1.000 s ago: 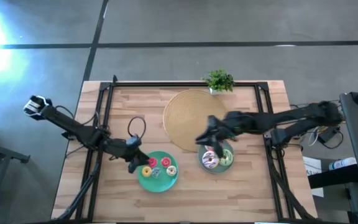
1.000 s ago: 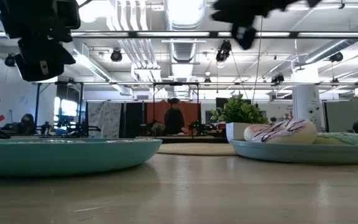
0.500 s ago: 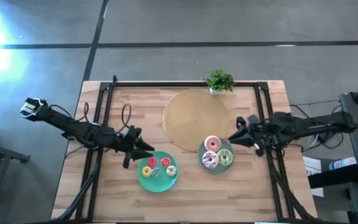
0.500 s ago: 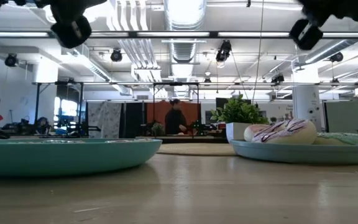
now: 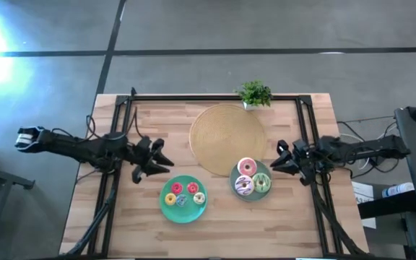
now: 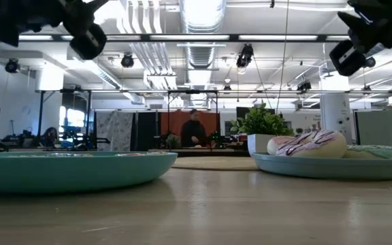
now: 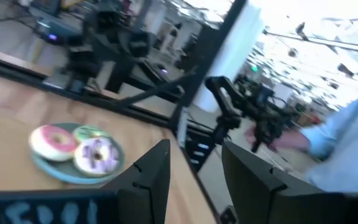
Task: Pick & Place donuts
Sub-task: Return to Home Position
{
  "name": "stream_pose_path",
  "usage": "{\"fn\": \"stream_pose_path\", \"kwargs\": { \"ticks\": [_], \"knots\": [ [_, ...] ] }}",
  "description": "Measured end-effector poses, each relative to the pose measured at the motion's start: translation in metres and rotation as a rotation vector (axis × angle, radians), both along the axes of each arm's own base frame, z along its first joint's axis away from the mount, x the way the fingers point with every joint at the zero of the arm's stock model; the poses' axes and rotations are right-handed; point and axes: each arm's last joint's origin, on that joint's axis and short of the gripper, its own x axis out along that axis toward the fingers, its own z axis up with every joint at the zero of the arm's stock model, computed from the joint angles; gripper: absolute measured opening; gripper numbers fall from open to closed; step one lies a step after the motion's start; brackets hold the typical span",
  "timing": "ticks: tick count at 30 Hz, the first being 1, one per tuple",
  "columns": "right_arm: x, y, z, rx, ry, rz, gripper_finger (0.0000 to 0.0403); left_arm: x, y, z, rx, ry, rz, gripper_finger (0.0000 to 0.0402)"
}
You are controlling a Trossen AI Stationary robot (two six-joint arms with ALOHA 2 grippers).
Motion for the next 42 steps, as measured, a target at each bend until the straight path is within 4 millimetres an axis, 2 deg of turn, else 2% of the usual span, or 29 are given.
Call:
{"fn": "stream_pose_path", "kwargs": {
  "ticks": [9,18,24,34,39,42],
  "knots": [
    [0.001,0.000,-0.032,-0.008,0.108,0.000,0.0068,-0.030,0.010,-0.034,-0.045,-0.025,0.059,0.0120],
    [0.000,0.000,-0.039,-0.015,0.182,0.000,0.0068,-0.046,0.010,-0.061,-0.010,-0.069,0.043,0.0120],
    [0.000,0.000,-0.040,-0.016,0.185,0.000,0.0068,-0.050,0.009,-0.061,-0.003,-0.078,0.034,0.0120],
    [0.000,0.000,-0.040,-0.017,0.189,0.000,0.0068,-0.050,0.009,-0.062,-0.129,-0.028,0.019,0.0120],
    [0.001,0.000,-0.041,-0.018,0.198,0.000,0.0068,-0.050,0.009,-0.062,-0.128,-0.027,0.021,0.0120],
    [0.000,0.000,-0.041,-0.018,0.197,0.000,0.0068,-0.053,0.009,-0.061,-0.051,-0.073,0.029,0.0120]
  ]
}}
